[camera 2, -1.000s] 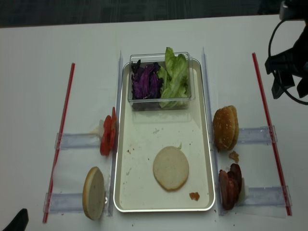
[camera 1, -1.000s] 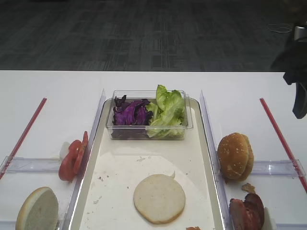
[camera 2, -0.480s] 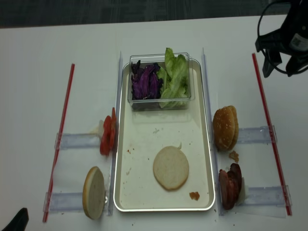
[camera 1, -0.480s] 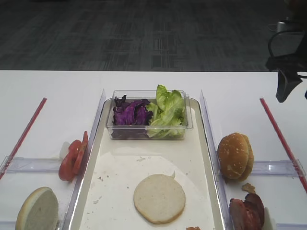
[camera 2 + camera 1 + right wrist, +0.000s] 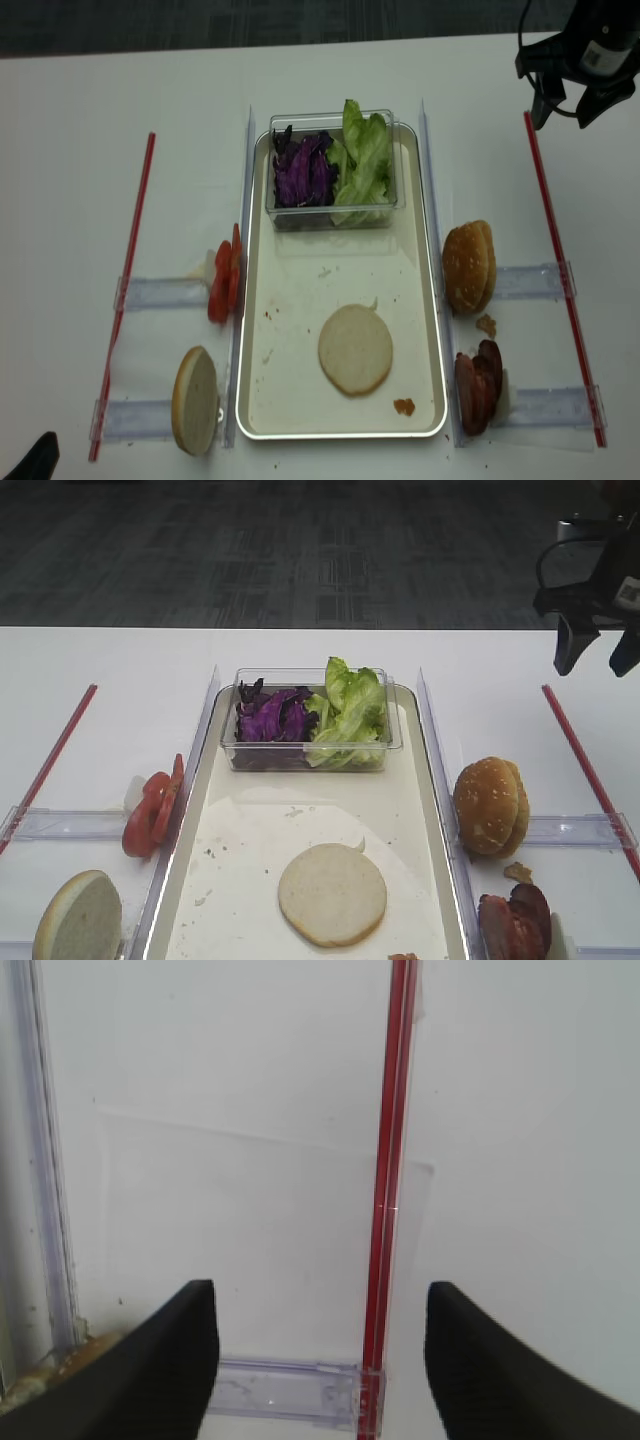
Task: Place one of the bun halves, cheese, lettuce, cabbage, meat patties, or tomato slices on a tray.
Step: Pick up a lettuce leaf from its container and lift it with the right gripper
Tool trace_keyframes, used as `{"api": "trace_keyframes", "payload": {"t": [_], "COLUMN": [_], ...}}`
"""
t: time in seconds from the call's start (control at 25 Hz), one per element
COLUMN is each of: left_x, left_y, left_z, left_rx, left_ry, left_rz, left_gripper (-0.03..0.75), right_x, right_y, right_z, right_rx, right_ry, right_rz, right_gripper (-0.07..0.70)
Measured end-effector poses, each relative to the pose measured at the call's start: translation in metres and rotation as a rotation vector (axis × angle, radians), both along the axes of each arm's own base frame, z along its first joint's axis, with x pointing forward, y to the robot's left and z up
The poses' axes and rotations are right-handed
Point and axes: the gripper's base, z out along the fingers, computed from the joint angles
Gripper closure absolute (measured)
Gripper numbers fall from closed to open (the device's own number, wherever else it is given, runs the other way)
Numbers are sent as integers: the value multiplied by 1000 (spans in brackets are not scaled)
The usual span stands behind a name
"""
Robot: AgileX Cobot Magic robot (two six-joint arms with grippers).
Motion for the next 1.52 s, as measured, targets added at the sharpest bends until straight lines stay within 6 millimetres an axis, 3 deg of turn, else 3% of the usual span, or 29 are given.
{"api": "trace_keyframes", "payload": {"t": [0.36,0.72,1.52], "left_x": [0,0,0], "left_y": [0,0,0], "left_z": [0,0,0], "left_rx": [0,0,0], "left_ry": [0,0,0], "left_rz": [0,0,0], "left_gripper": [324,324,324], "right_x": [27,33,14], "right_y": [-1,4,135], "right_z": [-3,-7,-7], "right_rx": [0,5,22], "right_ry": [-40,-37,-17], "right_rz": [-14,-39,143], "right_gripper": [162,162,162]}}
